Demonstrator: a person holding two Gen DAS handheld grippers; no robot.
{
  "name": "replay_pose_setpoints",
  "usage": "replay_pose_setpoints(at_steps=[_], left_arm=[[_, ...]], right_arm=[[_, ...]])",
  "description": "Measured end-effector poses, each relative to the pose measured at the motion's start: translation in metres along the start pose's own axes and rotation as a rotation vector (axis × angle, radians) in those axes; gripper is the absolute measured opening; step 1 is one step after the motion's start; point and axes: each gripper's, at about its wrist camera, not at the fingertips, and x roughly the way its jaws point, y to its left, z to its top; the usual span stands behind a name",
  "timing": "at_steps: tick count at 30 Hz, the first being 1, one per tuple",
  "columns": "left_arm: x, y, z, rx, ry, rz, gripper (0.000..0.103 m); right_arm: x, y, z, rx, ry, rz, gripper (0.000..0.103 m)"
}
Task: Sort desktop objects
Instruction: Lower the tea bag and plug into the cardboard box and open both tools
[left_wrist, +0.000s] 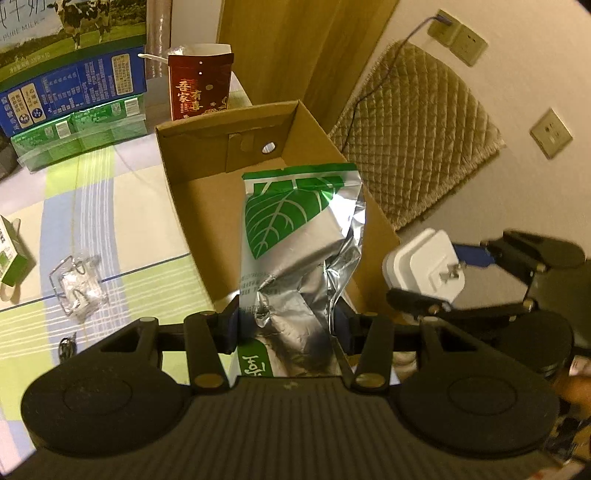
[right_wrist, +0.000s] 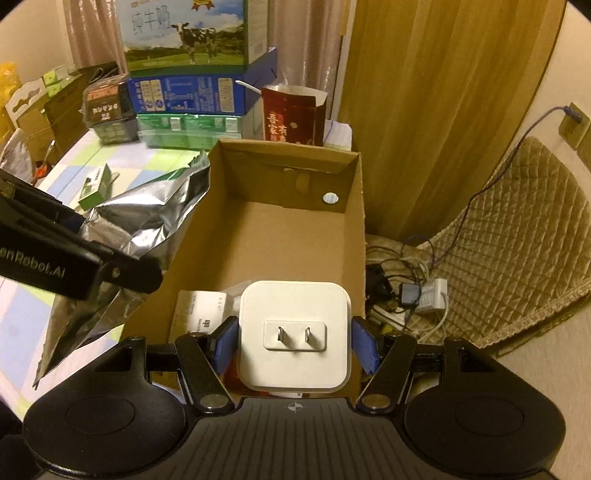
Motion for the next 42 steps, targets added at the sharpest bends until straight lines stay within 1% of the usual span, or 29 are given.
replay_pose_setpoints(at_steps=[6, 16, 24, 26, 27, 28, 30, 42], left_arm=[[0.017, 0.001, 0.014, -0.029, -0.003, 0.001, 0.044], [0.043, 0.010, 0.025, -0.069, 0.002, -0.002, 0.044], [0.054, 0.019, 0.031, -0.118, -0.012, -0.036, 0.044], [0.056, 0.022, 0.033, -0.141, -0.023, -0.050, 0.047], [0.054, 0.024, 0.034, -0.152, -0.041, -0.044, 0.048], [0.053, 0.024, 0.034, -0.149, -0.051, -0.035, 0.048], [0.051, 0.027, 0.034, -0.149, -0.060, -0.043, 0.046], [0.030, 0.041, 0.021, -0.104, -0.078, -0.013, 0.046]], right_arm=[[0.015, -0.006, 0.006, 0.003, 0.012, 0.002, 0.062], [0.037, -0.015, 0.008, 0.016, 0.031, -0.007, 0.062], [0.047, -0.015, 0.009, 0.017, 0.047, -0.016, 0.062], [0.048, -0.014, 0.008, 0.017, 0.052, -0.016, 0.062], [0.049, -0.014, 0.008, 0.016, 0.055, -0.016, 0.062], [0.049, -0.013, 0.008, 0.016, 0.056, -0.016, 0.062], [0.050, -0.013, 0.007, 0.015, 0.058, -0.014, 0.062], [0.048, 0.002, 0.011, 0.008, 0.052, 0.001, 0.062]])
